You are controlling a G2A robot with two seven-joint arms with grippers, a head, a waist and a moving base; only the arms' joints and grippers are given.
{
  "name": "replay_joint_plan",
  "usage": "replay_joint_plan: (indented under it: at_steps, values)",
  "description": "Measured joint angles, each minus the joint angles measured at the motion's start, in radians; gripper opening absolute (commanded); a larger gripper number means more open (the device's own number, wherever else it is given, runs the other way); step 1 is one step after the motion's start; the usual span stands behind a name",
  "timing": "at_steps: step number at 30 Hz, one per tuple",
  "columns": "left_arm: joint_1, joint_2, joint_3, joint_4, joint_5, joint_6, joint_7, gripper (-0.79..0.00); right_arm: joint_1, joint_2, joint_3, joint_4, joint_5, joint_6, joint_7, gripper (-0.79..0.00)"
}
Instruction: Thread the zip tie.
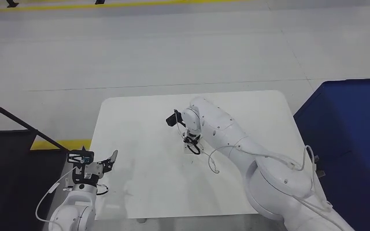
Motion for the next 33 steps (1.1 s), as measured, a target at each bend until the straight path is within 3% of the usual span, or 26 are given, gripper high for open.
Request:
replay_joint_plan:
  at_steps: [7, 13, 24, 33]
  values:
    - [0.000, 0.000, 0.000, 0.000, 0.000, 0.000, 0.000, 0.000, -0.003, -0.018, 0.013, 0.045, 0.000, -0.031, -0.005, -0.674]
    - [0.000, 0.000, 0.000, 0.000, 0.000, 0.000, 0.000, 0.000, -0.007, -0.033, 0.017, 0.070, -0.011, -0.031, -0.011, -0.785]
    - [0.000, 0.000, 0.000, 0.000, 0.000, 0.000, 0.000, 0.000, 0.006, -0.049, 0.036, 0.099, -0.017, -0.037, 0.008, -0.785]
    - [0.000, 0.000, 0.000, 0.000, 0.000, 0.000, 0.000, 0.000, 0.070, -0.011, 0.130, 0.169, 0.138, -0.245, 0.147, -0.785]
